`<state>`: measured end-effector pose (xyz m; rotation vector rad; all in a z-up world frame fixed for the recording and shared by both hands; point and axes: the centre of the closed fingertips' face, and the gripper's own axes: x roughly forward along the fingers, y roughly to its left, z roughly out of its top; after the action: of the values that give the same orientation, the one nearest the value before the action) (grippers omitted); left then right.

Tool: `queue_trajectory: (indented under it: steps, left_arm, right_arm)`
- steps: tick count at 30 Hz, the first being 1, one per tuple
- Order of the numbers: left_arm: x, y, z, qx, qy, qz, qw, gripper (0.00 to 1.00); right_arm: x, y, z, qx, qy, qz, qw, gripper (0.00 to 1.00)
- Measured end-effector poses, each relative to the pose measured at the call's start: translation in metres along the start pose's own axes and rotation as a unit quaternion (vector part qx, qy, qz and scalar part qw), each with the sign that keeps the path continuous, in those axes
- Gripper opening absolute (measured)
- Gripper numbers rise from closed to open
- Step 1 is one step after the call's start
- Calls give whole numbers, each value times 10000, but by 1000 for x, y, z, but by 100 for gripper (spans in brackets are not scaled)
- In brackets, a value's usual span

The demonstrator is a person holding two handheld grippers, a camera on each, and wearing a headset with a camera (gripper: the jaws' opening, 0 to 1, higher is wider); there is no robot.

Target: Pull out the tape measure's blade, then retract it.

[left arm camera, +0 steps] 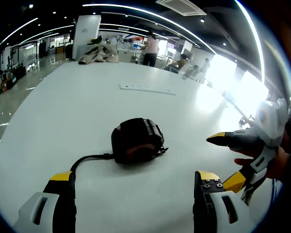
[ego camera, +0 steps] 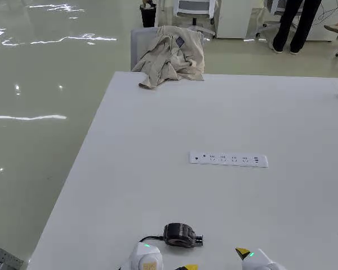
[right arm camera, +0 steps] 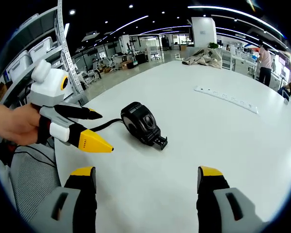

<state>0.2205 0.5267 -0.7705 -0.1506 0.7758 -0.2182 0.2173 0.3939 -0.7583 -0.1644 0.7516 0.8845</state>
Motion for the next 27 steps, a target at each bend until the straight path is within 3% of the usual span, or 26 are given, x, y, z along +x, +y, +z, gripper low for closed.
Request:
queue_trajectory:
  steps: [9, 15, 21, 27]
  left_arm:
    - [-9, 1, -5, 99, 37, -38, 9999, 100]
    - [-21, -2, -11, 117, 75, -119, 9998, 100]
    - [-32, -6, -16, 324, 87, -193, 9992, 100]
    - [-42, -4, -19, 228, 95, -251, 9994, 100]
  right_arm:
    - [-13, 3, 0, 211, -91, -19, 9997, 94]
    - [-26, 3, -4, 288, -64, -38, 9996, 98]
    - [-40, 7, -10, 312, 31, -66, 9995, 100]
    - [-52, 12, -12, 335, 54, -90, 9994, 100]
